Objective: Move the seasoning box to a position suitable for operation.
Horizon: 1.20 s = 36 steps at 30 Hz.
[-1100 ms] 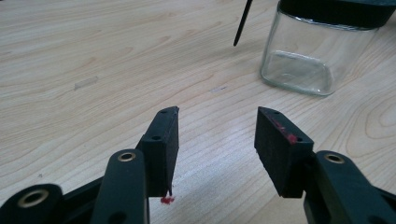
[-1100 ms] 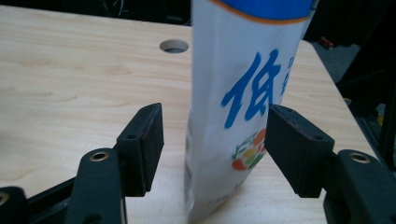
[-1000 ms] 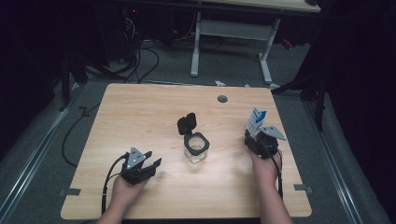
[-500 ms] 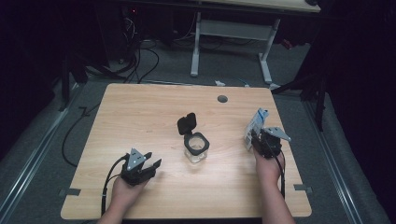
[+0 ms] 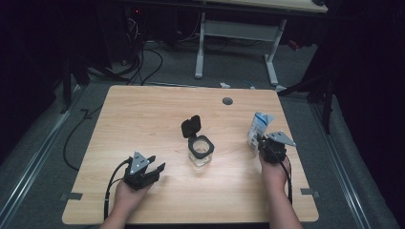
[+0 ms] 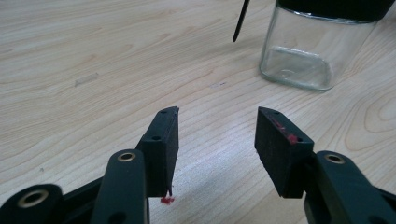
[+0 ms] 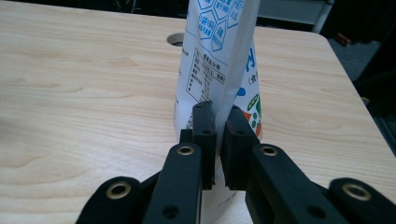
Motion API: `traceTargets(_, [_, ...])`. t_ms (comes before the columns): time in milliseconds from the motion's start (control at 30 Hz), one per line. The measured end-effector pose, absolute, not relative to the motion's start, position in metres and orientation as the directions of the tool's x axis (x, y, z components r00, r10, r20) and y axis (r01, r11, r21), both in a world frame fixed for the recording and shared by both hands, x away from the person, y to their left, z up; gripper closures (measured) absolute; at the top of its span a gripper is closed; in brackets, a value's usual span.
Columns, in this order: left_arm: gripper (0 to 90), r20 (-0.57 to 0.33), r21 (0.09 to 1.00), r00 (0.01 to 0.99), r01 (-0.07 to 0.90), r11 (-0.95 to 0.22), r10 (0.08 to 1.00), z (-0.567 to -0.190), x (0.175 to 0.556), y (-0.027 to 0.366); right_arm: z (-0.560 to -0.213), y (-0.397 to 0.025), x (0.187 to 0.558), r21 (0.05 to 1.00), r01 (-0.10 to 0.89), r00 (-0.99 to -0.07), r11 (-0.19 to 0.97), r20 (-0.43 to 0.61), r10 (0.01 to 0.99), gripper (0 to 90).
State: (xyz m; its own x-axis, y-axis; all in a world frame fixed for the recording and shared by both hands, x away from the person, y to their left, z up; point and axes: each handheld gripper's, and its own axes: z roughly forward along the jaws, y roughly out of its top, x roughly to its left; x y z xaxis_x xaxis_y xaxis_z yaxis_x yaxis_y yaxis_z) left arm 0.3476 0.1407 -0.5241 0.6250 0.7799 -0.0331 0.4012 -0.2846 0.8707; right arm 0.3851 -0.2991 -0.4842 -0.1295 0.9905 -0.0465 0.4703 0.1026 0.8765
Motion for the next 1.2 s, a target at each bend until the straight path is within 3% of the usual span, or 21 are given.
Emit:
traceTargets(333, [49.9,-0.038,0.871,0.626,0.403,-0.281,0.779,-0.524,0.348,0.14,-0.485,-0.296,0.363,0.883,0.457,-0.216,0.104,-0.003,0.976,86.4])
traceTargets(533, [49.9,-0.035,0.869,0.629,0.403,-0.287,0.776,-0.524,0.347,0.14,-0.485,-0.298,0.355,0.885,0.452,-0.221,0.109,-0.007,0.975,84.9])
traceTargets(667, [49.9,-0.033,0.869,0.629,0.402,-0.289,0.776,-0.524,0.347,0.14,-0.485,-0.297,0.355,0.89,0.447,-0.209,0.091,0.005,0.978,80.9])
traceTargets(900, [49.8,-0.035,0.87,0.627,0.403,-0.286,0.778,-0.524,0.347,0.14,-0.488,-0.291,0.357,0.891,0.446,-0.17,0.084,-0.008,0.985,65.1])
traceTargets(1200, [49.7,-0.035,0.868,0.628,0.404,-0.288,0.778,-0.524,0.348,0.141,-0.489,-0.289,0.36,0.888,0.456,-0.141,0.053,0.013,0.99,61.9])
